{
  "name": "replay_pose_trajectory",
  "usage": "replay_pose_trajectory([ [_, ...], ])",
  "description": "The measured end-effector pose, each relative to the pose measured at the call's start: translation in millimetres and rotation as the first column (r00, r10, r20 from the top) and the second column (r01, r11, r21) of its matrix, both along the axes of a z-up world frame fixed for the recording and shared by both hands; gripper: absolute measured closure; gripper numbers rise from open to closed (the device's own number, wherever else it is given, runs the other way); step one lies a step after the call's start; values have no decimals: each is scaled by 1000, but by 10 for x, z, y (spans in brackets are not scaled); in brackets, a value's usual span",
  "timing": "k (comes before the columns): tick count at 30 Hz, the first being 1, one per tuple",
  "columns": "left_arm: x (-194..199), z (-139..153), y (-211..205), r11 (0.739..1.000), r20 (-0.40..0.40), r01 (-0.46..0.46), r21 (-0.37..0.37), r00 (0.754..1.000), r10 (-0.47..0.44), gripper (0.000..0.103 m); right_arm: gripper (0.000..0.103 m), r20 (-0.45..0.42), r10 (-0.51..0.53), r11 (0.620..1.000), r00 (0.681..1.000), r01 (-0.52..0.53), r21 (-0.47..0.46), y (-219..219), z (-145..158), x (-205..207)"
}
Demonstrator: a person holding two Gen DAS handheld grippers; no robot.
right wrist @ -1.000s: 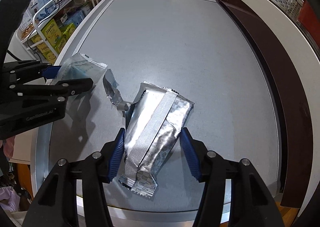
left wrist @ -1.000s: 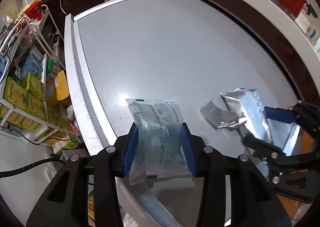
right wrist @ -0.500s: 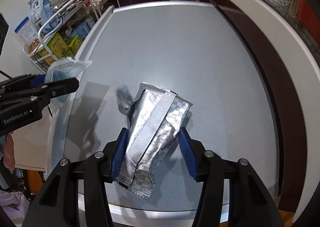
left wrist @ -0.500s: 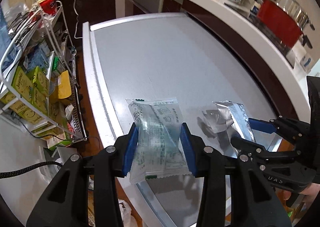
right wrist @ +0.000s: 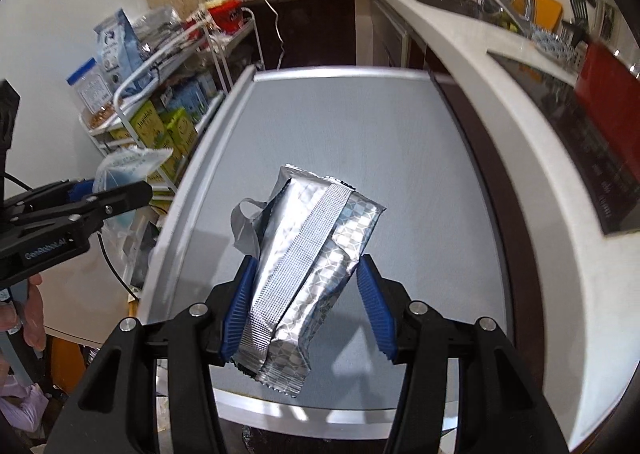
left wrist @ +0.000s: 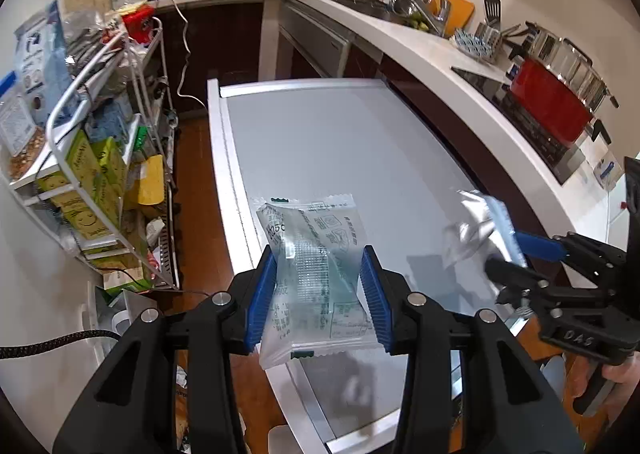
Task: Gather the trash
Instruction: 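Lift the plastic bag and foil wrapper and carry them over the bin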
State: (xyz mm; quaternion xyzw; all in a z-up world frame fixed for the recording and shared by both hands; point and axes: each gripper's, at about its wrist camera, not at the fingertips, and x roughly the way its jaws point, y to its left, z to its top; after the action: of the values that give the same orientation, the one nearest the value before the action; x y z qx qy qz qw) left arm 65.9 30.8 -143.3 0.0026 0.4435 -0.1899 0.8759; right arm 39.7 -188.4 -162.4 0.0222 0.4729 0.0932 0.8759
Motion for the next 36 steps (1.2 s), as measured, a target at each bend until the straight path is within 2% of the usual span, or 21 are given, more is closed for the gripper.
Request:
replay_pose_trajectory([
  [13, -748, 617, 25, 996, 149, -80, -39, 985, 85, 60, 52, 159, 70, 997, 985, -73, 12, -269, 706, -711],
  [21, -1340, 789, -16, 994, 186, -96, -49, 977, 103, 60, 52, 192, 130, 990, 973, -137, 24, -429, 917, -1209],
  [27, -1825, 661, -181, 999, 159, -42, 4, 986, 41, 60, 52, 135, 201, 978, 970, -207, 27, -521, 821, -1647],
  [32, -2154, 373, -357, 999, 73, 30, 37, 997, -33, 60, 52, 47, 238, 971, 970, -239, 18, -568, 589, -1916],
  [36, -2326, 35, -500, 992, -17, 104, 69, 995, -103, 60, 52, -56, 262, 965, 963, -262, 16, -567, 272, -2067],
])
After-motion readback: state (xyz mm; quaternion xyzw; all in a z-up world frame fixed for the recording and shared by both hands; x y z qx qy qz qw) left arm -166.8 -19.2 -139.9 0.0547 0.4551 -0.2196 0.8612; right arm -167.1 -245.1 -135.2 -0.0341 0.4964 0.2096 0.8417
